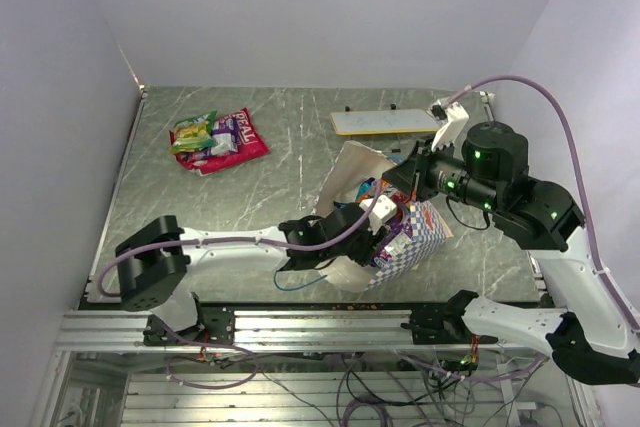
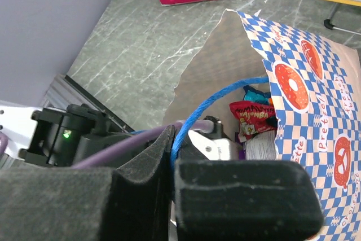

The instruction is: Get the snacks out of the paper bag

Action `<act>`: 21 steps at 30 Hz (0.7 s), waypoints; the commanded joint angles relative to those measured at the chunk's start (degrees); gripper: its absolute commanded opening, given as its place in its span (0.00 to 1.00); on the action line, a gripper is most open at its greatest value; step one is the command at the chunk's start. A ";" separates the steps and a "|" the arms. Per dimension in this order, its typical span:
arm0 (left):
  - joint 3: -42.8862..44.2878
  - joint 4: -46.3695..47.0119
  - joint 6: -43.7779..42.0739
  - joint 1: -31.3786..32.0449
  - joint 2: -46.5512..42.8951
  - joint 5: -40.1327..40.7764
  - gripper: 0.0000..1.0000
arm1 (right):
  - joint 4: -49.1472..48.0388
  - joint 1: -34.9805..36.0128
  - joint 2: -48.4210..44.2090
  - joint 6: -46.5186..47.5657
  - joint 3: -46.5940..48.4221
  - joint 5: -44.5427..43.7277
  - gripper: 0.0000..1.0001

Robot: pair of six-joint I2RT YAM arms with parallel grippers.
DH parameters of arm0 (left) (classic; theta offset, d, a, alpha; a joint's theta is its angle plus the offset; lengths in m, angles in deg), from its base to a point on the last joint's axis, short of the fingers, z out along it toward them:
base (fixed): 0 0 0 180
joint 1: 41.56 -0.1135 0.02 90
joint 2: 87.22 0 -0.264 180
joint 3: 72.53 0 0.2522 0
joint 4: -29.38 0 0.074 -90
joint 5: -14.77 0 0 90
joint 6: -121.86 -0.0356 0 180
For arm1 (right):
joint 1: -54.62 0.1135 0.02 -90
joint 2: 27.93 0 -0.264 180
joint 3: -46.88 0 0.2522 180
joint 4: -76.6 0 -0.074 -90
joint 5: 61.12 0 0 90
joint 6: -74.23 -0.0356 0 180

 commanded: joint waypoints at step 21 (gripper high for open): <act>23.77 -8.82 1.05 -6.01 21.88 5.08 0.92 | -0.54 0.09 -4.78 -0.18 0.41 -2.35 0.00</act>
